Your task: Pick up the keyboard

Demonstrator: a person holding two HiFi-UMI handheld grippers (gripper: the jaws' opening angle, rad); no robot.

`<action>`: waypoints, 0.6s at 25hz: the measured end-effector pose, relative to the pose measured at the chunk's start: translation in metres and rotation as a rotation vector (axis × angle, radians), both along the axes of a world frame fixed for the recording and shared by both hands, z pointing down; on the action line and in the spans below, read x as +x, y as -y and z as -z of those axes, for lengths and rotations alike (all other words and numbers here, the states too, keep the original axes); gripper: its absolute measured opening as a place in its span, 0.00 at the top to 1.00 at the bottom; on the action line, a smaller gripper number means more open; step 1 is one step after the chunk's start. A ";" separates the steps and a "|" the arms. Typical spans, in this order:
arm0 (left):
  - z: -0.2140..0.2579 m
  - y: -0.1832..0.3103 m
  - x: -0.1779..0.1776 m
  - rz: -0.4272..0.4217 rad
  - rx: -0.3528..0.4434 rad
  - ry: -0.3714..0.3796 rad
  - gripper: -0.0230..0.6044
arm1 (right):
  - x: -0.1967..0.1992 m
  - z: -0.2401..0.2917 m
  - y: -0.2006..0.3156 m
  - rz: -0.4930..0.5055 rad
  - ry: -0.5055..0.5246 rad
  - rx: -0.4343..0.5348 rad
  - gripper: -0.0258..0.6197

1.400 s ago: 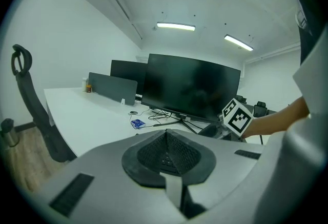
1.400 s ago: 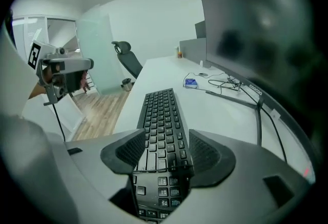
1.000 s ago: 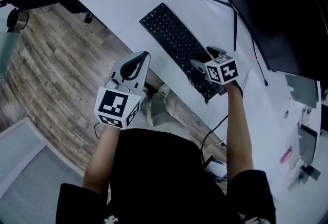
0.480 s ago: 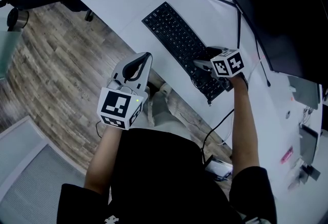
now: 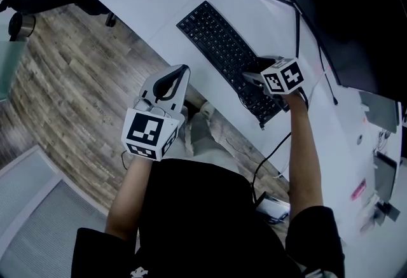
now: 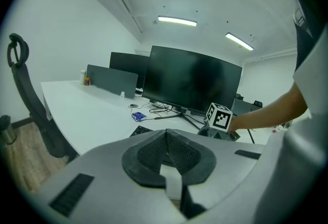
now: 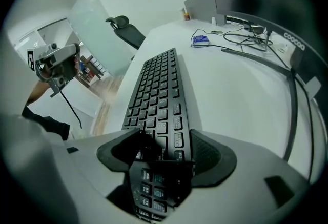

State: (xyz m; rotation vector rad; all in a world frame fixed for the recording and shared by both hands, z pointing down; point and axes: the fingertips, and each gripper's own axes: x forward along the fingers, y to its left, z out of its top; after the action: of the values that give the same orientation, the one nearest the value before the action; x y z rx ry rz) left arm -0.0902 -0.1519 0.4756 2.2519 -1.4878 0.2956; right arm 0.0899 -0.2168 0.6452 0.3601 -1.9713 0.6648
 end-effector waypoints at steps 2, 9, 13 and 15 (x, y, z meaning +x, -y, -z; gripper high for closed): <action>-0.001 -0.001 -0.001 -0.002 -0.004 0.003 0.95 | -0.001 0.002 -0.001 0.002 -0.011 0.028 0.47; 0.006 0.003 0.002 -0.023 0.011 0.011 0.95 | -0.002 0.015 -0.005 0.011 -0.076 0.148 0.48; 0.008 0.005 0.004 -0.041 0.015 0.022 0.95 | -0.004 0.023 -0.009 0.019 -0.114 0.263 0.48; 0.009 0.008 0.004 -0.054 0.016 0.031 0.95 | -0.007 0.028 -0.012 0.020 -0.139 0.312 0.48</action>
State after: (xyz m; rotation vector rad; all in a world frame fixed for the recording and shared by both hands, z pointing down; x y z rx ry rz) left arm -0.0864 -0.1594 0.4664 2.3130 -1.4513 0.3371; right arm 0.0831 -0.2052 0.6169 0.5602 -1.9419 0.3080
